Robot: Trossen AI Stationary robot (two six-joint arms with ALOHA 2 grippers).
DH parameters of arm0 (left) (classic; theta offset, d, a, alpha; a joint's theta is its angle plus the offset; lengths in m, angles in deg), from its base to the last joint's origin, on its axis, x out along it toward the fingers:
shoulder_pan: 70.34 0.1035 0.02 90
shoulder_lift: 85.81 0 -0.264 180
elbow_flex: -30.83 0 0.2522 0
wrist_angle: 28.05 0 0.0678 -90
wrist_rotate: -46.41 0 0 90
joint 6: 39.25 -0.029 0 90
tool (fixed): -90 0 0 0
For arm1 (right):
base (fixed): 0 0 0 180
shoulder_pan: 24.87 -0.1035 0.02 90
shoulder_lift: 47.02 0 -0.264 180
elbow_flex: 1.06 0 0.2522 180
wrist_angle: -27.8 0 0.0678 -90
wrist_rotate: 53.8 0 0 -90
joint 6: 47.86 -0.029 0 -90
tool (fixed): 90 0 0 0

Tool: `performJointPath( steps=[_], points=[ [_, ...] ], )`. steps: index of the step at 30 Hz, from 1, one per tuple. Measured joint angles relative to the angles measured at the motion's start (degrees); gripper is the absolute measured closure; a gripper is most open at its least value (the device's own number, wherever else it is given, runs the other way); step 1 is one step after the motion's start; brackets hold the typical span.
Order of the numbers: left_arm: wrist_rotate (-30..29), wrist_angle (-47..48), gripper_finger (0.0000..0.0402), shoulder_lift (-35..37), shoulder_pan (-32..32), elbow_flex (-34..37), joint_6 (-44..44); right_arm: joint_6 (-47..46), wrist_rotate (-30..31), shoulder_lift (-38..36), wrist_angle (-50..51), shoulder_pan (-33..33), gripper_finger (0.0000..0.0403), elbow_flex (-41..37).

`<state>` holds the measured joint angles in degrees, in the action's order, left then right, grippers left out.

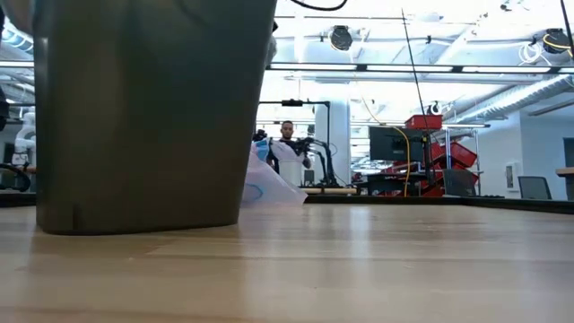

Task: Place trash/remove bag and relplace
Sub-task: Insert the new trash bag into the trash bin

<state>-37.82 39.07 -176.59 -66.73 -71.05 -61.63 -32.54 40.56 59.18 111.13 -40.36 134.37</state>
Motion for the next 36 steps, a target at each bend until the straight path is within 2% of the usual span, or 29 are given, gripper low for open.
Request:
performJointPath(
  steps=[7,12,18,27,31,36],
  points=[
    [-0.46,-3.42,0.0402,0.26,-0.01,0.00,-5.19,-1.95,0.00,0.00,0.18,0.00,0.0227,3.15],
    [-0.46,-3.37,0.0402,0.26,-0.12,-1.40,-4.90,-4.29,0.05,-0.02,0.05,0.02,0.0227,6.13],
    [-0.44,-3.32,0.0398,0.26,-0.31,-5.08,-0.28,-5.56,0.15,-0.02,0.05,0.02,0.0227,7.36],
    [-0.02,-3.30,0.0328,0.37,-0.31,-11.50,5.42,-6.18,0.11,0.00,0.19,-0.35,0.0227,7.30],
    [-0.02,-3.06,0.0299,0.37,-0.28,-11.70,5.57,-6.20,0.08,0.00,0.19,-0.35,0.0227,7.30],
    [-0.02,-2.84,0.0284,0.37,-0.28,-11.72,5.61,-6.33,0.06,0.00,0.19,-0.35,0.0227,7.30]
  ],
)
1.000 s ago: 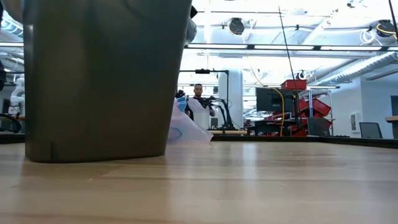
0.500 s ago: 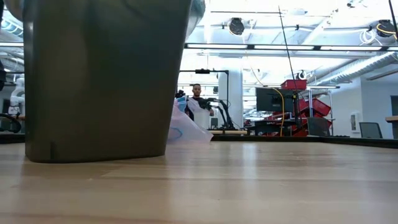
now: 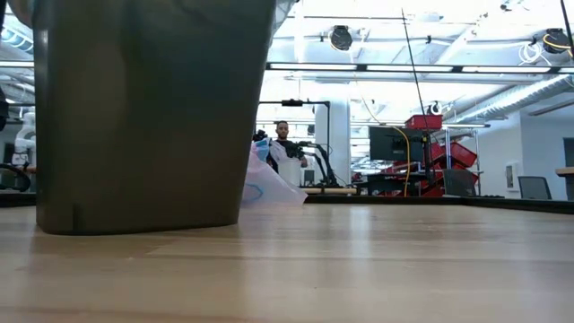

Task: Place trash/remove bag and relplace
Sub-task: Insert the new trash bag into the trash bin

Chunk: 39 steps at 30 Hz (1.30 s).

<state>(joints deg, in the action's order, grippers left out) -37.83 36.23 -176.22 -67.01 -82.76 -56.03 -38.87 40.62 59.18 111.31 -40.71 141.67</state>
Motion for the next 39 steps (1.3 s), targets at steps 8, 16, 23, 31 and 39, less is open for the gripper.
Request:
performJointPath(
  steps=[8,16,23,31,39],
  points=[
    [0.00,0.41,0.0250,0.48,0.00,0.00,4.85,0.00,-0.02,0.00,0.00,0.00,0.0227,-0.02],
    [0.00,0.92,0.0217,3.97,0.00,0.00,4.90,0.00,-0.04,0.00,0.42,0.00,0.0227,-0.02],
    [0.00,0.86,0.0214,5.29,0.00,0.00,5.86,0.00,-0.04,0.00,0.42,0.00,0.0227,-0.02],
    [0.02,1.36,0.0213,3.30,0.00,0.00,9.00,0.66,-0.02,0.00,-0.15,0.13,0.0227,-0.02],
    [1.60,11.34,0.0214,2.69,-0.37,0.02,8.66,0.64,-0.02,0.00,0.50,0.07,0.0227,-0.02]
  ],
)
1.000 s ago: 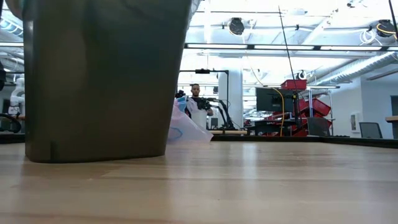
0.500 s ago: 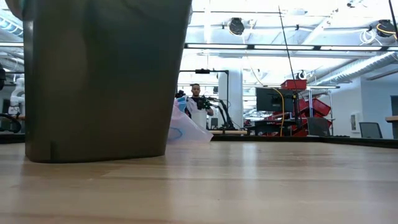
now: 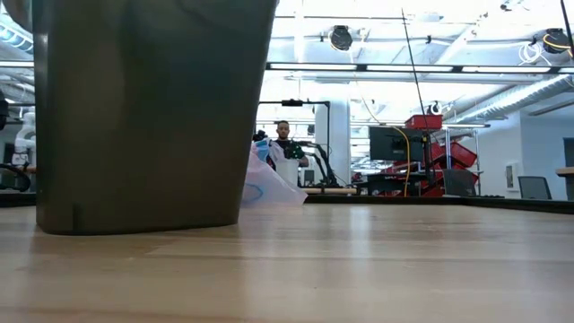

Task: Place trash/remove bag and relplace
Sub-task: Insert the new trash bag into the trash bin

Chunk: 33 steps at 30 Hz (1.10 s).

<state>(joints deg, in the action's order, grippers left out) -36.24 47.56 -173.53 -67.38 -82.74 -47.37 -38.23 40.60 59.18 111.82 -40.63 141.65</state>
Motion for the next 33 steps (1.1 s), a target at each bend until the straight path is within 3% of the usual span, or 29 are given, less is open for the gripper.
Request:
performJointPath(
  steps=[6,12,20,25,29,33],
  points=[
    [5.90,0.95,0.0215,0.97,-0.84,0.00,0.31,0.01,-0.02,0.00,1.02,-0.01,0.0227,0.00],
    [5.95,2.27,0.0215,1.56,-1.19,-1.67,0.34,0.00,-0.02,0.00,1.67,0.01,0.0227,0.00],
    [1.43,4.36,0.0215,1.66,-0.75,-9.93,0.34,0.00,0.00,0.00,1.82,0.01,0.0227,0.00],
    [-2.05,16.07,0.0215,1.67,-0.86,-15.31,3.71,0.01,0.00,-0.02,1.87,0.01,0.0227,0.00],
    [-9.44,28.09,0.0215,1.73,-0.62,-16.39,9.94,0.01,0.00,-0.02,1.86,0.01,0.0227,0.00],
    [-9.34,28.31,0.0215,2.53,0.19,-14.44,15.74,0.46,0.00,-0.02,1.84,0.04,0.0227,0.00]
  ],
)
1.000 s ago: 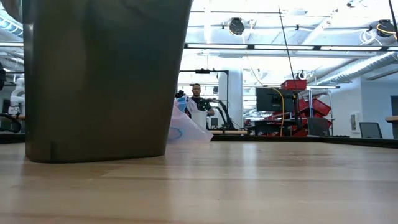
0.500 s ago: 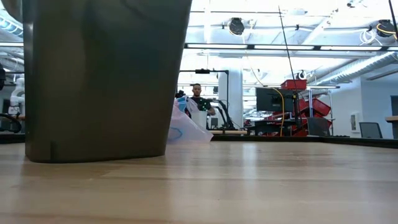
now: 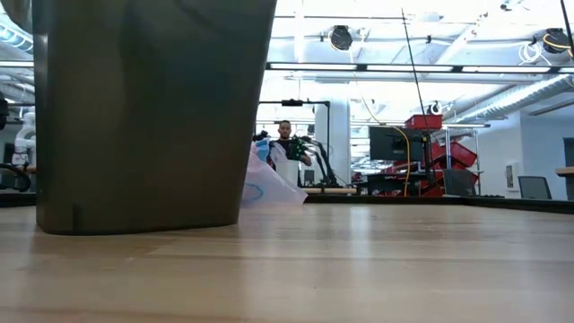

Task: Place trash/remove bag and relplace
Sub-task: Insert the new trash bag into the trash bin

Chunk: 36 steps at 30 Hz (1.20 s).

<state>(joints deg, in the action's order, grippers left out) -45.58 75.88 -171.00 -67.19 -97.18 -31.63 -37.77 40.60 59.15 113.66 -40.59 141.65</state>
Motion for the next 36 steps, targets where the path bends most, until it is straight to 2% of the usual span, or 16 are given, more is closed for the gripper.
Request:
performJointPath(
  steps=[4,8,12,19,28,33,36],
  points=[
    [-0.23,0.11,0.0233,1.45,1.75,1.79,2.69,0.02,0.00,0.00,0.00,0.00,0.0227,0.00],
    [-0.45,-0.22,0.0274,2.08,3.68,5.35,4.08,0.70,0.04,0.00,-0.49,0.00,0.0227,-0.02],
    [1.74,-0.11,0.0324,3.66,4.35,9.95,4.17,4.25,0.13,0.00,-3.82,0.69,0.0227,-0.04],
    [1.87,-2.22,0.0393,4.36,4.18,14.81,5.46,13.60,-0.21,0.56,-10.83,5.09,0.0227,0.00],
    [1.63,-6.81,0.0400,4.34,4.18,17.39,5.61,22.13,-6.49,4.88,-12.72,9.01,0.0227,-0.07],
    [1.54,-8.91,0.0400,4.34,4.18,17.41,5.63,22.54,-10.78,6.39,-12.45,9.71,0.0229,-0.01],
    [1.56,-9.03,0.0400,4.34,4.18,17.41,5.61,22.29,-12.08,7.51,-9.60,10.26,0.0244,-0.02]
  ],
)
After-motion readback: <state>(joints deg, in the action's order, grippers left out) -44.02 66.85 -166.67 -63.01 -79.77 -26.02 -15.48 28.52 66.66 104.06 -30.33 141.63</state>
